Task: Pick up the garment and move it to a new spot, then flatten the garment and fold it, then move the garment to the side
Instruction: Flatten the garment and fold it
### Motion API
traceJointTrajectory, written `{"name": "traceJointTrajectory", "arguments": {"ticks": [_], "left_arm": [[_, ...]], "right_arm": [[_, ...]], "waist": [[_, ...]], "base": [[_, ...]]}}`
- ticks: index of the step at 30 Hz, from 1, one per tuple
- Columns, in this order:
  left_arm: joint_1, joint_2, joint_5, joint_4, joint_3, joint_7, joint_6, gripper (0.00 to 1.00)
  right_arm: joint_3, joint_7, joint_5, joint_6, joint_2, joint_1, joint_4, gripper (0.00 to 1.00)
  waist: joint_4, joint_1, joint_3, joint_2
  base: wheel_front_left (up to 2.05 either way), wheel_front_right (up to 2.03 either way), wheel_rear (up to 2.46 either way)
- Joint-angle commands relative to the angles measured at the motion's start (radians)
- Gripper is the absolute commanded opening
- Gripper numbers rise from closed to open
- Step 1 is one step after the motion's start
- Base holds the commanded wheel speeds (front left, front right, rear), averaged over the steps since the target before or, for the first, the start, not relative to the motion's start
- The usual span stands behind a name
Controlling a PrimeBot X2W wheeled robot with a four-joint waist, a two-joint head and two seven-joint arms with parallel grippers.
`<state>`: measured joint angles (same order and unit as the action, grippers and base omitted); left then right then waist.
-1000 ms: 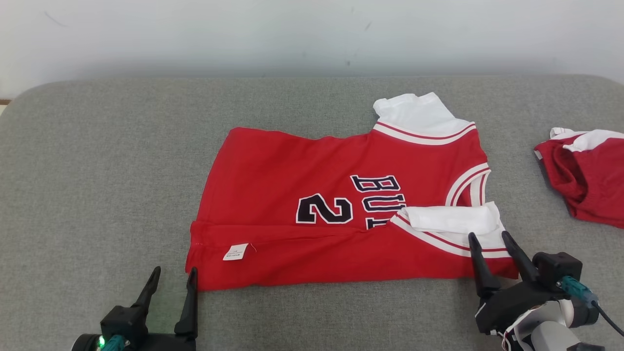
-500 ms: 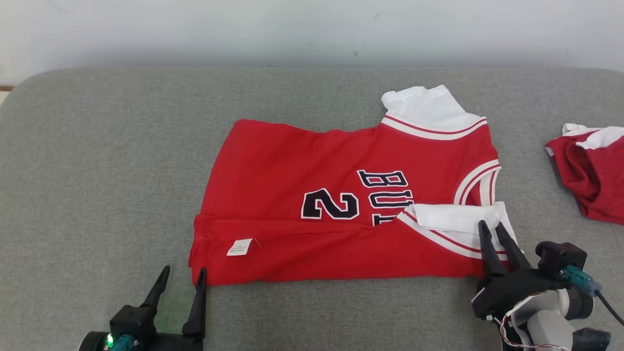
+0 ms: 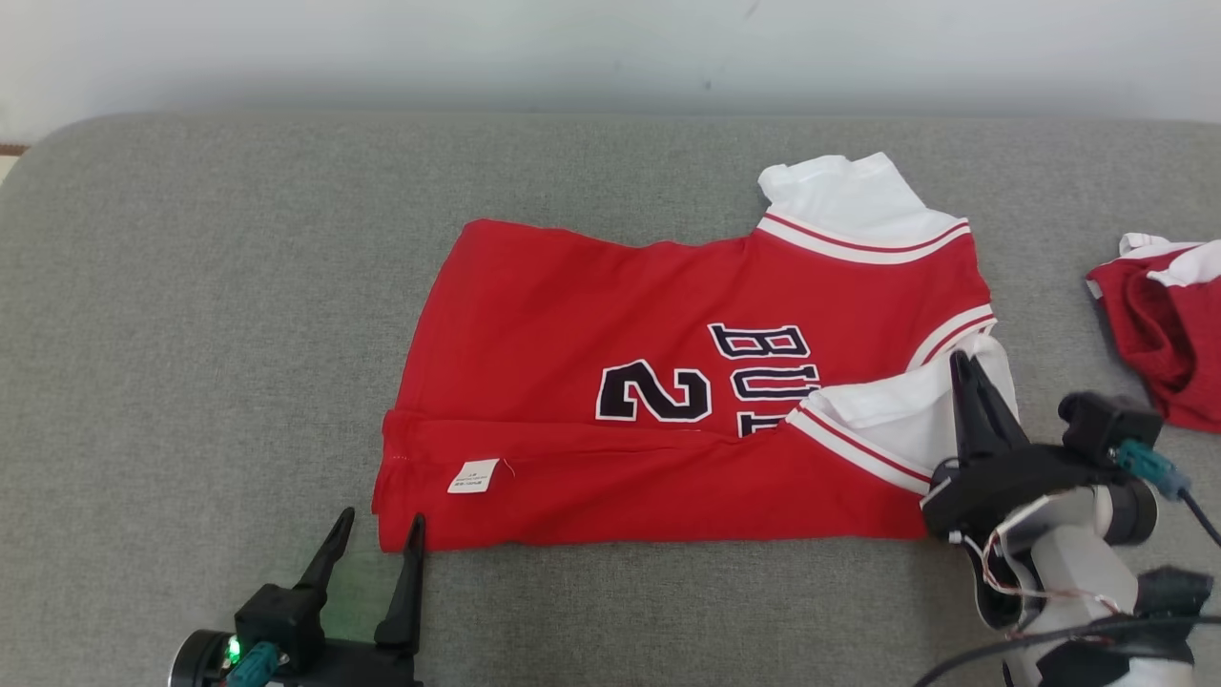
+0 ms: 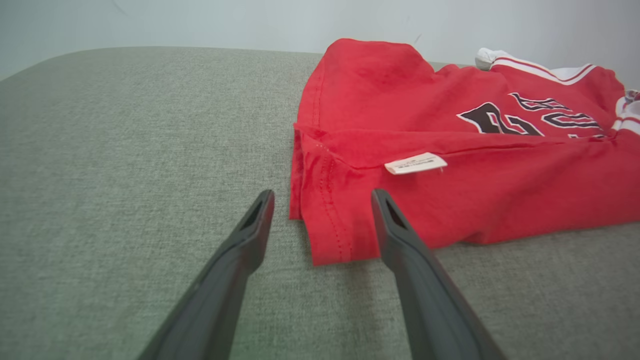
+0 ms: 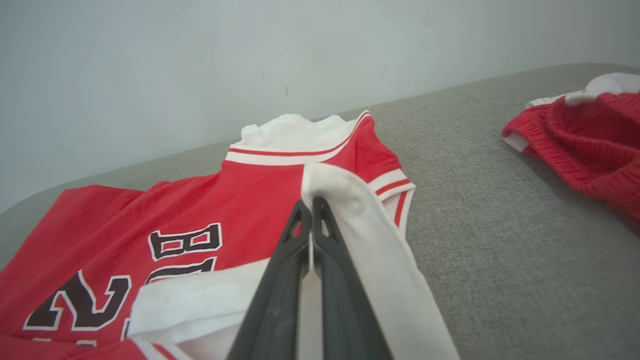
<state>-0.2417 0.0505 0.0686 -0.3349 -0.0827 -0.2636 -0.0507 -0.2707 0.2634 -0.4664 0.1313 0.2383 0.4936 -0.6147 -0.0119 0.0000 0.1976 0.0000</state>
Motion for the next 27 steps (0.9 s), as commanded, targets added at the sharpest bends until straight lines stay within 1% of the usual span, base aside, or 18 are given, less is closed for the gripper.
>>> {"name": "traceJointTrajectory", "arguments": {"ticks": [1,2,3,4,6,9,11,13,15,21,27], "left_arm": [[-0.009,0.0,0.002,-0.005,-0.009,-0.001,0.001,1.0],[-0.012,0.0,0.005,-0.008,-0.014,-0.001,0.0,1.0],[-0.018,0.0,0.007,-0.01,-0.018,-0.001,-0.001,1.0],[-0.024,0.001,0.009,-0.011,-0.024,-0.001,-0.001,1.0],[-0.029,0.0,0.013,-0.014,-0.037,-0.001,0.001,1.0],[-0.024,0.001,0.019,-0.019,-0.045,-0.001,0.006,1.0],[-0.018,0.0,0.021,-0.021,-0.042,-0.001,0.008,1.0],[-0.007,0.0,0.022,-0.024,-0.038,-0.001,0.008,1.0],[0.005,0.0,0.023,-0.029,-0.034,-0.001,0.01,1.0],[0.03,0.0,0.028,-0.026,-0.017,-0.001,0.01,1.0],[0.045,0.0,0.038,-0.025,-0.021,-0.001,0.011,1.0]], "right_arm": [[-0.006,0.0,-0.008,-0.001,0.001,0.028,-0.015,0.0],[-0.01,0.0,-0.009,-0.001,0.0,0.044,-0.027,0.0],[-0.011,0.0,-0.016,-0.001,-0.003,0.058,-0.045,0.42],[-0.011,0.0,-0.019,-0.001,-0.003,0.075,-0.058,1.0],[-0.006,0.0,-0.015,-0.001,0.003,0.104,-0.073,1.0],[0.047,0.0,0.016,-0.001,0.01,0.12,-0.057,1.0],[0.095,0.0,0.047,-0.001,0.005,0.104,-0.038,1.0],[0.117,0.0,0.077,-0.001,-0.006,0.07,-0.023,1.0],[0.106,0.0,0.097,-0.001,-0.006,0.036,-0.009,1.0],[0.03,0.0,0.116,-0.001,0.015,-0.06,0.024,1.0],[-0.052,0.0,0.104,-0.001,0.026,-0.094,0.03,1.0]], "waist": [[0.006,0.0,0.008,0.0],[0.008,0.0,0.012,0.0],[0.011,0.0,0.014,0.0],[0.015,0.0,0.019,0.0],[0.023,0.0,0.023,0.0],[0.03,0.0,0.022,0.0],[0.031,0.0,0.015,0.0],[0.03,0.0,0.004,0.0],[0.027,0.0,-0.01,0.0],[0.004,0.0,-0.045,0.0],[-0.009,0.0,-0.064,0.0]], "base": [[0.0,0.0,0.0],[0.0,0.0,0.0],[0.0,0.0,0.0],[0.0,0.0,0.0],[0.0,0.0,0.0],[0.0,0.0,0.0],[0.0,0.0,0.0],[0.0,0.0,0.0],[0.0,0.0,0.0],[0.0,0.0,0.0],[0.0,0.0,0.0]]}}
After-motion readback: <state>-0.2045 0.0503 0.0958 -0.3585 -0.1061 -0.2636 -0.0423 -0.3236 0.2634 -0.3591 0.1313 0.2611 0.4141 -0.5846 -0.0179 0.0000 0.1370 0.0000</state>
